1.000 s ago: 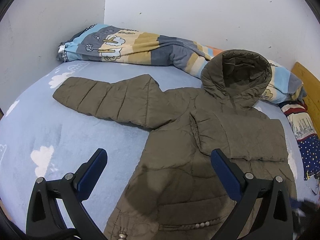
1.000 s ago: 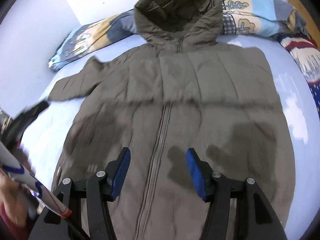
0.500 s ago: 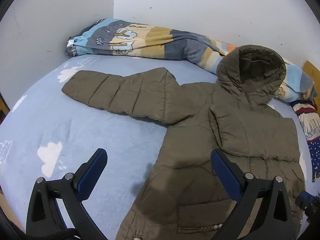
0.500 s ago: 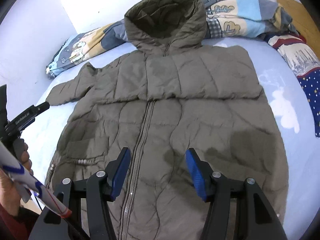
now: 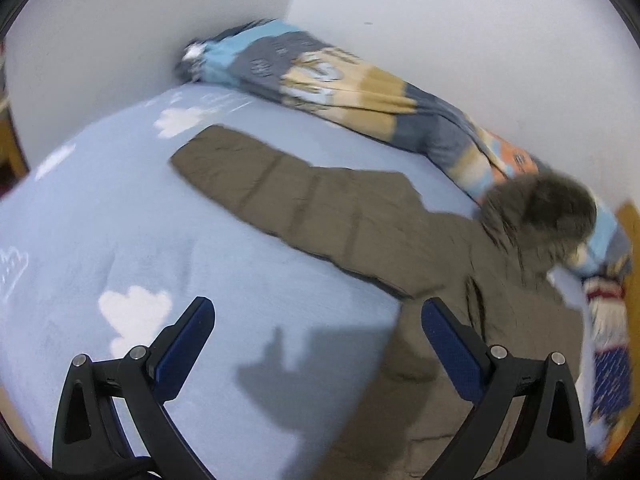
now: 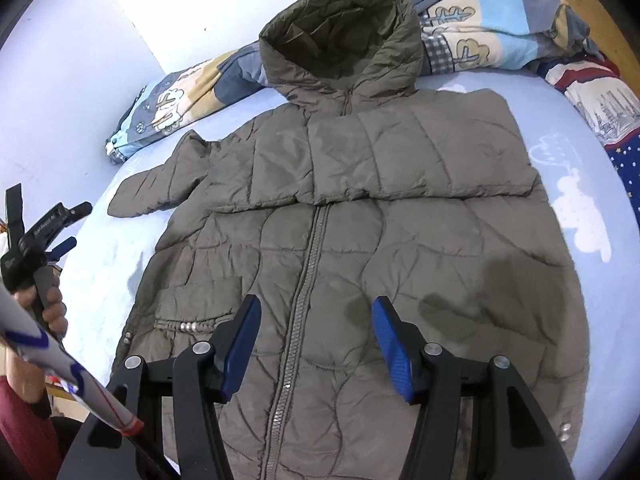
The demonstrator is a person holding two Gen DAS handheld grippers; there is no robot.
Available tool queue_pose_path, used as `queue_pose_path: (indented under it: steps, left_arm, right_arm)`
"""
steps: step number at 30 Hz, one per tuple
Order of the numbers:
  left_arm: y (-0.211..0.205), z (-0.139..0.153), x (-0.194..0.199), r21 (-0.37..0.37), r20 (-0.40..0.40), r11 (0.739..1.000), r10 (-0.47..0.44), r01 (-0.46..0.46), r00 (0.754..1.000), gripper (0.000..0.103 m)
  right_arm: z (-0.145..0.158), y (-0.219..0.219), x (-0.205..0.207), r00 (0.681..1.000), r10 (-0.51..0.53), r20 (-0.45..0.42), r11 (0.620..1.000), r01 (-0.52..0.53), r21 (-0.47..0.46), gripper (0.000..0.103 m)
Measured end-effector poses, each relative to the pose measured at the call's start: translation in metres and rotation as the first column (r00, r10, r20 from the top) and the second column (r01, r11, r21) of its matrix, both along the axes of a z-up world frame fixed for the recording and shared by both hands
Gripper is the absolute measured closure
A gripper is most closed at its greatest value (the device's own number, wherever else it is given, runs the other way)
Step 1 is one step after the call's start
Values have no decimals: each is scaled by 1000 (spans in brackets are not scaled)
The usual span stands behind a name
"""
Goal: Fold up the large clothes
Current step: 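Release the sleeve with the right gripper while the left gripper grasps the other cuff, then lift the other sleeve with the left gripper and fold it across the jacket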
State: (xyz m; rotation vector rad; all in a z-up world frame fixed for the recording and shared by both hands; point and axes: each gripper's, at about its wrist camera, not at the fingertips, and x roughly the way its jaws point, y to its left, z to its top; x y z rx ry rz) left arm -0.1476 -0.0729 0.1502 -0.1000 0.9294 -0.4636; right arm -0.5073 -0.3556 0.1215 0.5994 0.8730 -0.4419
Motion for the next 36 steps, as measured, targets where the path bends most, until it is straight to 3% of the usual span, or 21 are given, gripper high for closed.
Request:
queue_pose_path:
  steps: [6, 8, 12, 16, 23, 27, 32, 33, 34, 36]
  left_arm:
    - [47, -4, 61, -66, -70, 993, 94, -98, 993, 1]
    - [59, -8, 88, -79, -101, 987, 129, -138, 986, 6]
    - [83, -35, 139, -176, -223, 958, 187, -228, 957, 37]
    - [92, -65, 176, -227, -299, 929, 221, -294, 928, 40]
    - [96, -102, 228, -261, -330, 892, 277, -369, 903, 43]
    - [92, -118, 249, -263, -329, 884, 294, -387, 897, 48]
    - [86, -140, 262, -328, -359, 849, 294, -415, 886, 51]
    - [84, -141, 262, -334, -346, 843, 307, -422, 887, 58]
    - [82, -140, 262, -333, -329, 842, 317, -423, 890, 82]
    - [79, -135, 260, -329, -300, 847, 326, -418, 896, 88]
  right_arm:
    - [-2, 10, 7, 999, 35, -6, 999, -35, -9, 41]
    - [-3, 11, 8, 999, 43, -13, 999, -43, -13, 41]
    - [-7, 11, 10, 998, 55, -22, 998, -55, -7, 41]
    - [-15, 8, 14, 998, 54, -44, 999, -54, -5, 41]
    - [-28, 0, 15, 997, 43, -66, 999, -42, 20, 41]
    - [-33, -4, 16, 996, 39, -77, 999, -39, 10, 41]
    - [-36, -9, 15, 996, 22, -86, 1000, -21, 8, 41]
    - [-37, -10, 15, 996, 17, -90, 1000, -17, 4, 41]
    - [-38, -11, 15, 996, 12, -93, 1000, -11, 3, 41]
    - [-40, -13, 15, 995, 5, -96, 1000, -5, 7, 41]
